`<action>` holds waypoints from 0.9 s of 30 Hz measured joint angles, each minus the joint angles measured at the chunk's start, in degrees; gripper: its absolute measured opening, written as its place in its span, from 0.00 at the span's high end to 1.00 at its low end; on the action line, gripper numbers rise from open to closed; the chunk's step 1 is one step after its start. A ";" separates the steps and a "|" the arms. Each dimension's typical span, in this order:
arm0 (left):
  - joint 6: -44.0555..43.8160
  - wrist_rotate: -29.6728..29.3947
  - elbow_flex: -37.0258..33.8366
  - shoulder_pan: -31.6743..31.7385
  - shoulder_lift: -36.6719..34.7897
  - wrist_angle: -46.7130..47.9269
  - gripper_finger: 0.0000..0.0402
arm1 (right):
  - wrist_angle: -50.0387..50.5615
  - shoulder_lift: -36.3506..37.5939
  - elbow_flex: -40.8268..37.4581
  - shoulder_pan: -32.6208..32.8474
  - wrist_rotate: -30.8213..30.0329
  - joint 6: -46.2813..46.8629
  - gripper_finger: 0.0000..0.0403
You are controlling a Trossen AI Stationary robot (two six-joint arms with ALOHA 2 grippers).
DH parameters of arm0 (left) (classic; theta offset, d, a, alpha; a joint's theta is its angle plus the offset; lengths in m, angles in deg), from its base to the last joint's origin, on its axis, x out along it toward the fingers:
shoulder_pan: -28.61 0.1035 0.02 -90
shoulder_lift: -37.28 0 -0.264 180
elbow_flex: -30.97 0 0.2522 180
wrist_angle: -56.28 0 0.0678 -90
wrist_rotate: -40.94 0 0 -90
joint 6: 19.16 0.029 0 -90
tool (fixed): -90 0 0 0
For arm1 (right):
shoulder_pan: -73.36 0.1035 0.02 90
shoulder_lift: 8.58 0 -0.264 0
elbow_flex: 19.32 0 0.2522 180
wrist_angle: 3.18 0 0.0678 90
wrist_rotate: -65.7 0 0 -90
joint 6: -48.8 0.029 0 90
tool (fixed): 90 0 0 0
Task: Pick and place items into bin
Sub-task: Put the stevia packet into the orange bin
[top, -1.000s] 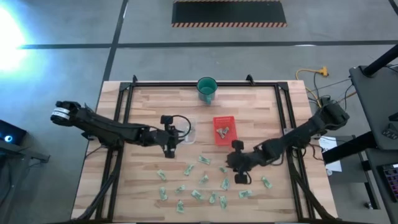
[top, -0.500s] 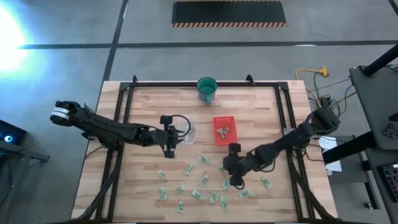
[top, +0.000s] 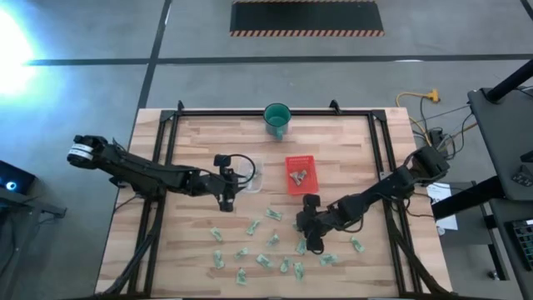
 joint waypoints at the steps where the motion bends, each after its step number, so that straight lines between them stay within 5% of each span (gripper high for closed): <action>1: -0.02 0.00 -0.02 0.00 -0.02 -0.01 0.65 | -0.03 0.00 -0.01 -0.10 -0.01 0.00 0.55; 27: -0.03 0.00 -0.02 0.00 -0.02 0.02 0.65 | -0.67 -2.27 -0.02 -0.96 0.41 0.19 0.56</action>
